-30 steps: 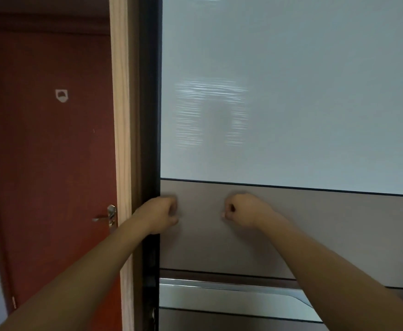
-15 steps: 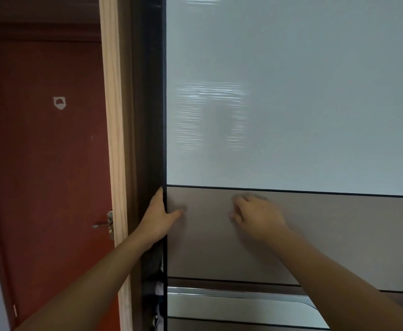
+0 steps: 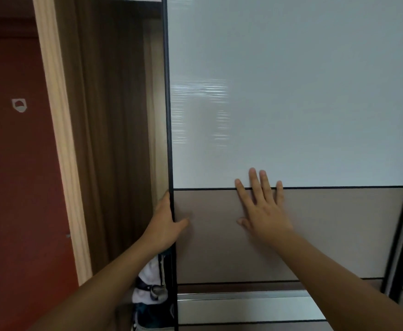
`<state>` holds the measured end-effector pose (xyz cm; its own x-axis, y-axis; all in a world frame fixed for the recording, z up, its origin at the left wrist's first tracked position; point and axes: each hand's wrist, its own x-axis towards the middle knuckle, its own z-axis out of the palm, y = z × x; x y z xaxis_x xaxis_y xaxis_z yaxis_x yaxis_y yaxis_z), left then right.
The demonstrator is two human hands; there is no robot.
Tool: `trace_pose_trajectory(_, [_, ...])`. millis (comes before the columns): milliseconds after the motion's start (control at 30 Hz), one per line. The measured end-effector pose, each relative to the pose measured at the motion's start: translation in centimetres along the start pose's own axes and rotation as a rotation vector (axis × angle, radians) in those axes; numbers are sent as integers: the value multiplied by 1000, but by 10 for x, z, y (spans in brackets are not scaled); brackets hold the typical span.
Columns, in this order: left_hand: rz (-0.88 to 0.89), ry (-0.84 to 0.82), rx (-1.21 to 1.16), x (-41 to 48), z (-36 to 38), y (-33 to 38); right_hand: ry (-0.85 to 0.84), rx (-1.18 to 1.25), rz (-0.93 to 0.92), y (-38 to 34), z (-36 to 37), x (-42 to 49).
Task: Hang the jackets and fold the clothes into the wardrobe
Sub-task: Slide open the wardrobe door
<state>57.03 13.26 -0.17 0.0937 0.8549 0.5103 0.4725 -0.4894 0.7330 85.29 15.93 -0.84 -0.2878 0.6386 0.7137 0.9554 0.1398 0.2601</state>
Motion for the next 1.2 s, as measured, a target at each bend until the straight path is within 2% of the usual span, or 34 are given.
trace_pose_trajectory(200, [23, -123, 23, 8, 51, 21, -89, -20, 42, 59, 2, -22])
trace_pose_trajectory(500, [117, -196, 41, 22, 147, 69, -222, 29, 148, 156, -6, -59])
trace_pose_trajectory(700, [155, -247, 51, 34, 214, 99, -270, 25, 210, 221, -19, -89])
trace_pose_trajectory(900, [120, -298, 28, 45, 278, 127, -222, 79, 257, 280, -24, -123])
trace_pose_trajectory(1000, [118, -319, 19, 47, 306, 146, -280, 146, 274, 303, -28, -134])
trace_pose_trajectory(1200, [97, -421, 6, 52, 351, 171, -476, 229, 430, 338, -36, -143])
